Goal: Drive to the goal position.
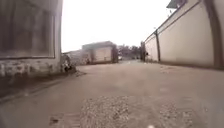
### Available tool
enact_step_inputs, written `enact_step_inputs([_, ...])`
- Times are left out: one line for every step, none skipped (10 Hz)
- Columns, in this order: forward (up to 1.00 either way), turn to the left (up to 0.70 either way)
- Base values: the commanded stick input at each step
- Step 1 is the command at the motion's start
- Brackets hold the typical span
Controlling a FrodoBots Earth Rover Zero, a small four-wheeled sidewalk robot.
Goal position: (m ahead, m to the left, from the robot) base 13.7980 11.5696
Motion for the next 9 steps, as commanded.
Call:
enact_step_inputs([0.7,0.04])
enact_step_inputs([0.7,0.04])
enact_step_inputs([0.7,0.04])
enact_step_inputs([0.7,0.05])
enact_step_inputs([0.7,-0.07])
enact_step_inputs([0.7,-0.14])
enact_step_inputs([0.7,0.04])
enact_step_inputs([0.7,0.11])
enact_step_inputs([0.7,0.1])
